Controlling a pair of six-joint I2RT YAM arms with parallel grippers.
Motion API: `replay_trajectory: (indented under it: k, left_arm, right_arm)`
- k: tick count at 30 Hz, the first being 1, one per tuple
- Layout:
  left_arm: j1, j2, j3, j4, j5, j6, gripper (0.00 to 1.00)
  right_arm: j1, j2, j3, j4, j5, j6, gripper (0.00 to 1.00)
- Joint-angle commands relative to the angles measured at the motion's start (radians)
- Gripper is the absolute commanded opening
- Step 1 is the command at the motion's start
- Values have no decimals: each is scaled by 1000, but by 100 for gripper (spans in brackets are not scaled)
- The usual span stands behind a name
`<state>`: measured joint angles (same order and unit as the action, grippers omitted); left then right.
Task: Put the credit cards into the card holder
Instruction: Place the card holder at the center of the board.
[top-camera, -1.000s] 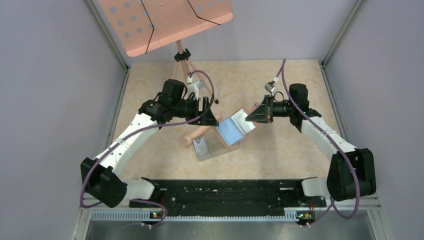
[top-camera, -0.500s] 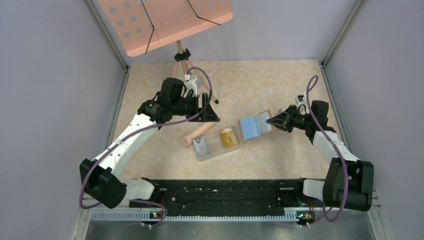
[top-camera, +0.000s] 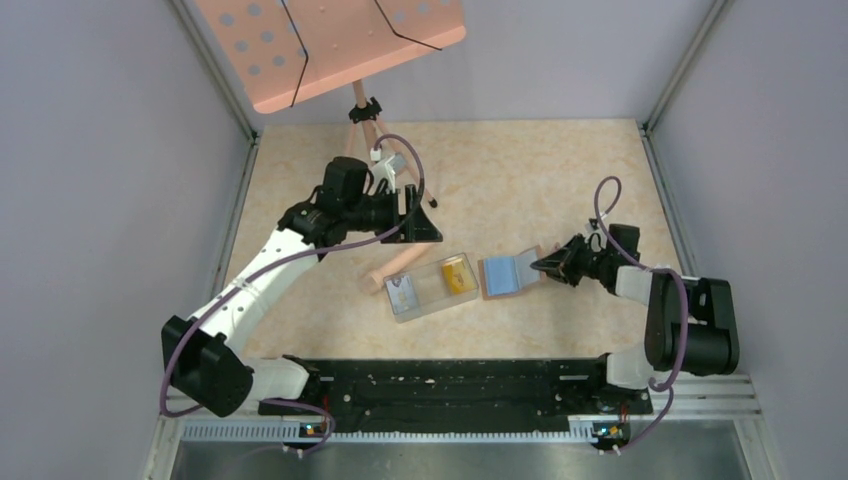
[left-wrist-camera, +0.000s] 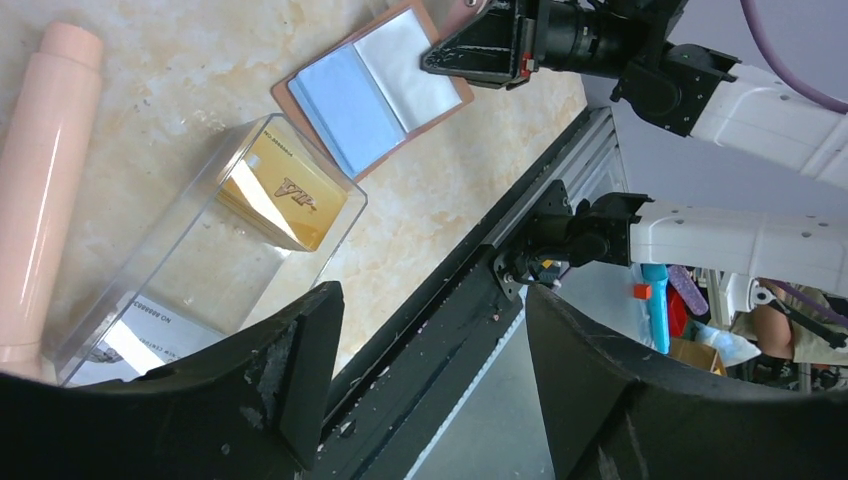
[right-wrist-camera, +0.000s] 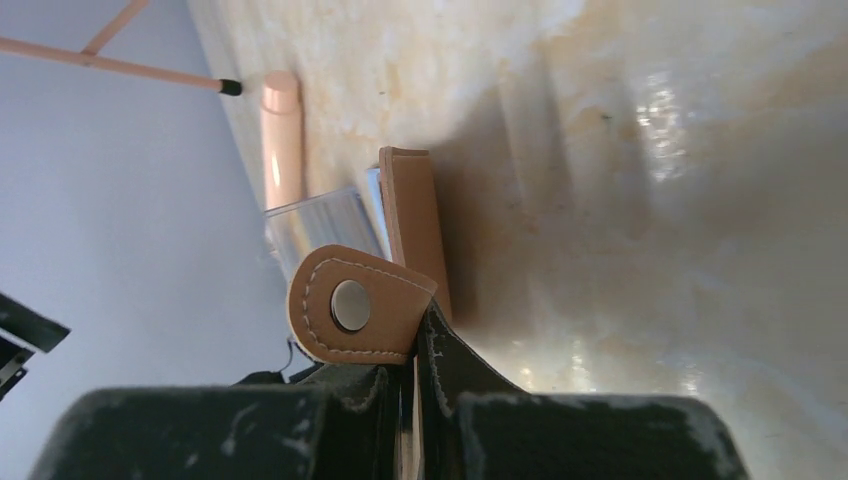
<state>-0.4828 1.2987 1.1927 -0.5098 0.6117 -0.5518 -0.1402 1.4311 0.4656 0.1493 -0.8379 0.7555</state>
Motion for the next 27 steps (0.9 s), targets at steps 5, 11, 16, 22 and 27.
replay_trajectory:
  k: [5, 11, 16, 22, 27]
  left_arm:
    - [-1, -9, -21, 81, 48, -8, 72]
    - [-1, -1, -33, 117, 61, -31, 76]
    - [1, -16, -38, 111, -15, -26, 85]
    - [2, -41, -42, 44, -155, -13, 93]
    - [10, -44, -69, 20, -182, -31, 93]
  right_arm:
    - [-10, 23, 61, -162, 174, -187, 17]
    - [-10, -58, 125, -385, 364, -270, 44]
    - [-10, -107, 194, -527, 493, -335, 52]
    - [-5, -157, 265, -607, 525, -374, 55]
    - [53, -179, 343, -658, 526, -391, 55]
